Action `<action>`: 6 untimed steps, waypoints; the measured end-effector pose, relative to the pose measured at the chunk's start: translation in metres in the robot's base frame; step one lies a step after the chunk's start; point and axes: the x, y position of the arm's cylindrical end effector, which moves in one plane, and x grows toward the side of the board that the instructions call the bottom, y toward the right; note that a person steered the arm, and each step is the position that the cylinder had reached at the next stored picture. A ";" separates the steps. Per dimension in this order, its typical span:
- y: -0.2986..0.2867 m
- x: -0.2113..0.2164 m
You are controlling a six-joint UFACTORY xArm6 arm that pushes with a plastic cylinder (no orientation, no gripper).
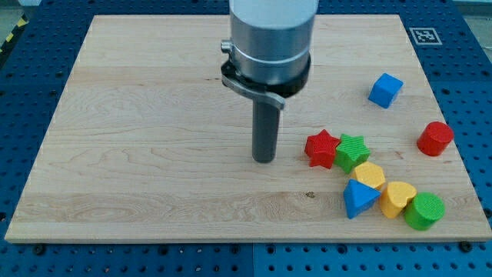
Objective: Separate the red star from the green star
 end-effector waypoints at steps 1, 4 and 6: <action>0.021 0.014; 0.076 0.015; 0.079 0.008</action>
